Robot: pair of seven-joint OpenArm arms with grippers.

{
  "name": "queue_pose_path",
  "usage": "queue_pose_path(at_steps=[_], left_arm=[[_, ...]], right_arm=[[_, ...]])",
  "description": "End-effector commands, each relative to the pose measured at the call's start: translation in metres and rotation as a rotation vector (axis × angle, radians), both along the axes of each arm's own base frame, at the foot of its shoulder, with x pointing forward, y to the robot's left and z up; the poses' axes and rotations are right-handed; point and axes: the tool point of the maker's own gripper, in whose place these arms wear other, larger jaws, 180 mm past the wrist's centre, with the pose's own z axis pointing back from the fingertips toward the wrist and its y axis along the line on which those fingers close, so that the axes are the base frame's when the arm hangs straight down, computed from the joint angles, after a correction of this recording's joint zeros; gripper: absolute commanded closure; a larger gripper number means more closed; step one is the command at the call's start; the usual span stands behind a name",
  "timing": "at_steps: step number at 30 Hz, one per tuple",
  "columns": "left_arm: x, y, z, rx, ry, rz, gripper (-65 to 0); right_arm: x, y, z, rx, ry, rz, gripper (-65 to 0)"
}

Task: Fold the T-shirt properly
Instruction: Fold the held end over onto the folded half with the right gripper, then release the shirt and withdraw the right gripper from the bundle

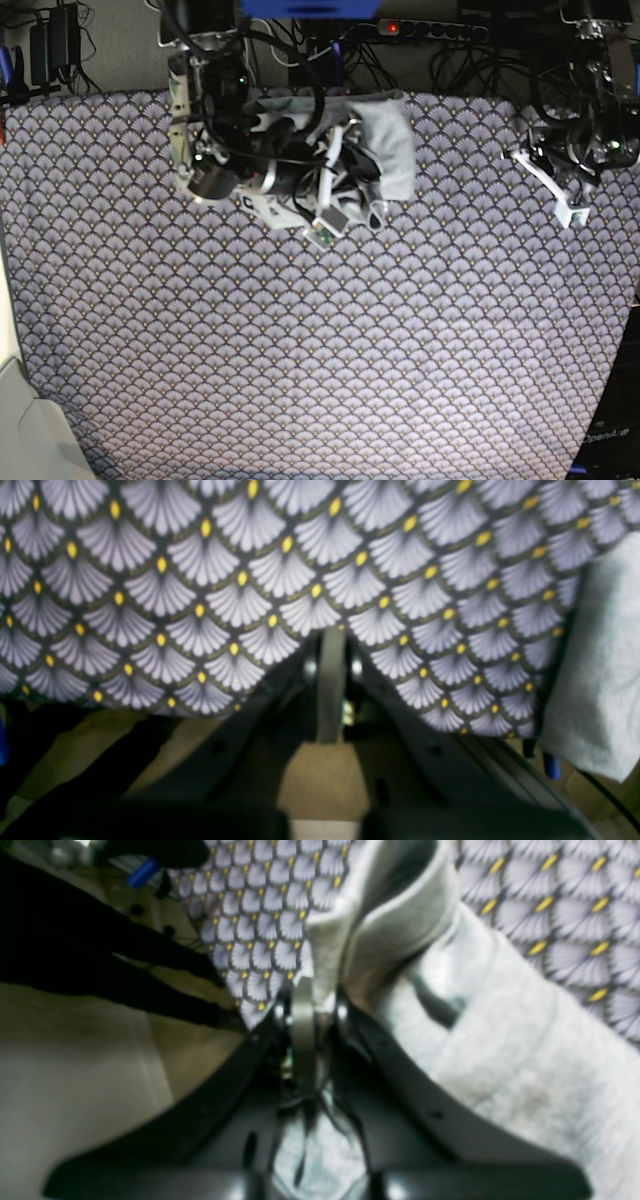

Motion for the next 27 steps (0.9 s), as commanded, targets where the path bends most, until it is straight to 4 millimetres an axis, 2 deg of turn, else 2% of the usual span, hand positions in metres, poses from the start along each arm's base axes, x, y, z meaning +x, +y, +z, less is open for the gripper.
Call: queue_pose_path(at_steps=[1, 6, 10, 14, 19, 23, 26, 27], left_arm=[[0.007, 0.006, 0.011, 0.025, -0.033, -0.011, -0.2], [0.007, 0.008, 0.015, 0.04, -0.041, -0.021, -0.2], [0.008, 0.011, 0.017, 0.049, -0.041, -0.021, -0.2], [0.009, 0.012, 0.018, 0.052, -0.044, -0.023, -0.2], [0.009, 0.012, 0.018, 0.052, -0.046, -0.023, -0.2], [0.009, 0.013, 0.017, 0.053, -0.043, -0.02, -0.2], [0.011, 0.018, 0.019, 0.069, -0.052, -0.016, -0.2], [0.01, 0.027, 0.021, 0.095, -0.052, -0.004, -0.2]], right_arm=[[0.01, 0.008, 0.016, 0.06, -0.045, -0.004, -2.9], [0.009, 0.008, 0.014, 0.059, -0.036, -0.001, -10.6], [0.001, 0.019, 0.016, 0.049, -0.05, 0.06, -18.1], [-0.006, 0.029, 0.029, 0.052, -0.105, 0.116, -25.2], [-0.009, 0.033, 0.038, 0.053, -0.144, 0.14, -28.0], [0.005, 0.024, 0.043, 0.035, -0.172, 0.121, -27.7], [0.014, -0.001, 0.048, -0.012, -0.228, 0.089, -27.7], [0.016, -0.009, 0.053, -0.025, -0.253, 0.079, -27.7]])
